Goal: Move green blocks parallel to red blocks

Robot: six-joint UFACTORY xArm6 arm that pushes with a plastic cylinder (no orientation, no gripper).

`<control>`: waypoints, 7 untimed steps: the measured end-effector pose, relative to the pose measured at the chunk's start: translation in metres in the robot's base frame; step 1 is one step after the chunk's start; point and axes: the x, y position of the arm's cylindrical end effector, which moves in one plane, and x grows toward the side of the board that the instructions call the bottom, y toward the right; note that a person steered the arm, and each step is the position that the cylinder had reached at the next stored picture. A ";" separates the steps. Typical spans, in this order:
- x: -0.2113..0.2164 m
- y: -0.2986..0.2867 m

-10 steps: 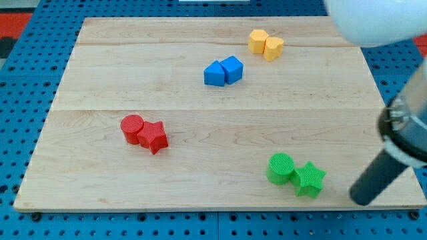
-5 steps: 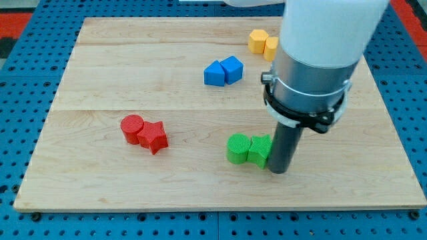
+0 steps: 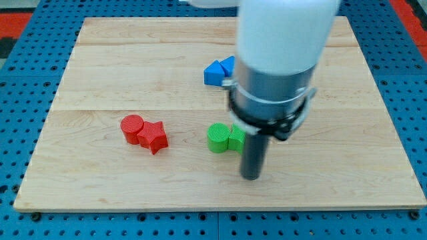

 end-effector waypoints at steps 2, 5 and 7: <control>-0.032 -0.082; -0.056 0.028; -0.005 0.082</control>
